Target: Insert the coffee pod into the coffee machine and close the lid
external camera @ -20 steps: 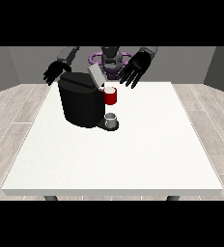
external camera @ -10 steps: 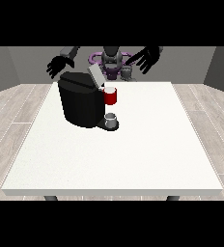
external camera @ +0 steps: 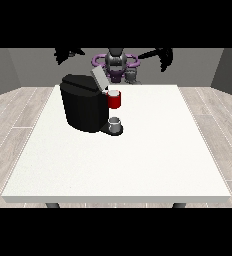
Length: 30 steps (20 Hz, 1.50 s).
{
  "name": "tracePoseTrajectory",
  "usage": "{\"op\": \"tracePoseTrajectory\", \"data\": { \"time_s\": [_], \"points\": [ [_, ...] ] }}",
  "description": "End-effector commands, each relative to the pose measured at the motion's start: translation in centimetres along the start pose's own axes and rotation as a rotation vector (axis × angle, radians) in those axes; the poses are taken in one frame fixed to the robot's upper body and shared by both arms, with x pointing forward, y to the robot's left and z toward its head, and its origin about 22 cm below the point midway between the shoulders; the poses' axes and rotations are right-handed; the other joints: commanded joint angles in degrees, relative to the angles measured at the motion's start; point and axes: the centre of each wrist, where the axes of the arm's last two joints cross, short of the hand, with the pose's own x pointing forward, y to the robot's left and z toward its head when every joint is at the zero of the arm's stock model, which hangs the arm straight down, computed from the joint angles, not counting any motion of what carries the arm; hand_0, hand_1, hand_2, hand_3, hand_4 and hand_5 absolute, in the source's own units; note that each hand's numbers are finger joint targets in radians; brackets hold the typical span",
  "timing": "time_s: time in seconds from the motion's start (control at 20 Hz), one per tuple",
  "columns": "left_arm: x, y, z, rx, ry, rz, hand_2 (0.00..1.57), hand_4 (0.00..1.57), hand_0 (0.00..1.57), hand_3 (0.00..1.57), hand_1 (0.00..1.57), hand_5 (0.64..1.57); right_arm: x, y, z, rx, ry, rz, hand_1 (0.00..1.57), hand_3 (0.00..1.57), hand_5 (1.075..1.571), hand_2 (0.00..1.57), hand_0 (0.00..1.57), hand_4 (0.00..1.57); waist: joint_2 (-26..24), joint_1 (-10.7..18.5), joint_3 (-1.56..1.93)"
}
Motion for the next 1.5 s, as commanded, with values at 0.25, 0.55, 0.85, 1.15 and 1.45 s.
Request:
{"op": "tracePoseTrajectory", "data": {
  "time_s": [0.25, 0.55, 0.85, 1.15, 1.45],
  "points": [
    [-3.4, -2.3, 2.6, -0.001, 0.015, 0.180, 0.00, 0.00, 0.00, 0.00, 0.00, 1.571, 4.7, 0.5, -2.4, 0.134, -0.098, 0.011, 0.00, 0.00, 1.571, 0.00, 0.00, 0.00, 0.18, 5.12, 0.04],
    [-3.7, -2.4, 4.1, -0.035, 0.028, 0.246, 0.00, 0.03, 0.00, 0.00, 0.00, 1.571, 4.4, 1.5, -2.7, 0.167, -0.047, 0.106, 0.00, 0.00, 1.571, 0.00, 0.00, 0.24, -1.07, 8.90, 0.04],
    [-2.5, -3.8, 4.9, -0.022, -0.070, 0.273, 0.00, 0.22, 0.00, 0.00, 0.00, 1.571, 4.7, 3.9, -3.9, 0.205, -0.097, 0.104, 0.00, 0.00, 1.571, 0.00, 0.00, 0.12, 3.06, 10.12, 0.05],
    [-1.0, -4.6, 6.4, -0.039, -0.056, 0.269, 0.00, 0.00, 0.00, 0.00, 0.00, 1.571, 4.3, 1.0, -6.3, 0.176, -0.063, 0.037, 0.00, 0.00, 1.571, 0.00, 0.00, 0.00, 5.02, 12.28, 0.07],
    [-1.3, -2.2, 8.7, 0.075, -0.080, 0.267, 0.00, 0.00, 0.00, 0.00, 0.00, 1.571, 5.7, 2.1, -7.5, 0.213, -0.084, 0.020, 0.00, 0.00, 1.571, 0.00, 0.00, 0.00, 8.77, 8.38, 0.04]
  ]
}}
